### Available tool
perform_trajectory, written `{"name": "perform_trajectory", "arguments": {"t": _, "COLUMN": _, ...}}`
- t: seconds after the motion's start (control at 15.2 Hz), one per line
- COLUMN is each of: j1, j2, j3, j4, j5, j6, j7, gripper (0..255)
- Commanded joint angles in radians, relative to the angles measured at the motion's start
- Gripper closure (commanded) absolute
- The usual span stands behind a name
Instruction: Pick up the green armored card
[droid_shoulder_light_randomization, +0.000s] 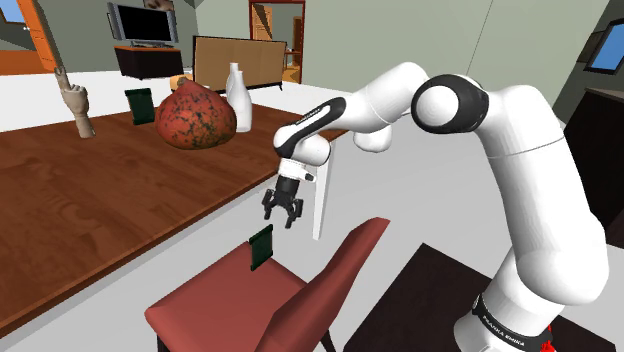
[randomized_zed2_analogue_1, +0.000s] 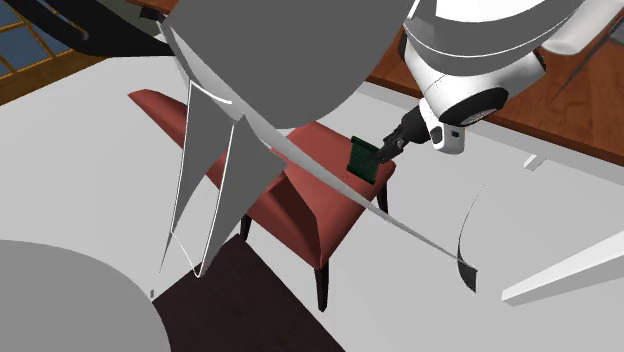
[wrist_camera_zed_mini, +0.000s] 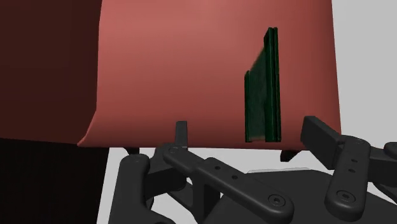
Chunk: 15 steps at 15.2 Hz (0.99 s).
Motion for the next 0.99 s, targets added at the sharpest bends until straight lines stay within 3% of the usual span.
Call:
{"name": "perform_trajectory", "arguments": {"t": 0.0, "j1": 0.018, "j2": 0.041, "j3": -0.009, "j4": 0.016, "j5": 0.01, "j6": 0.134, "j7": -0.004, "gripper": 0}}
{"name": "perform_trajectory", "arguments": {"t": 0.07, "j1": 0.023, "j2": 0.04, "j3": -0.006, "j4": 0.004, "j5": 0.014, "j6": 0.148, "j7": -0.003, "gripper": 255}}
{"name": "perform_trajectory", "arguments": {"t": 0.59, "j1": 0.027, "j2": 0.036, "j3": -0.006, "j4": 0.024, "j5": 0.008, "j6": 0.127, "j7": 0.012, "gripper": 255}}
{"name": "perform_trajectory", "arguments": {"t": 0.92, "j1": 0.054, "j2": 0.002, "j3": -0.054, "j4": 0.013, "j5": 0.033, "j6": 0.094, "j7": -0.002, "gripper": 255}}
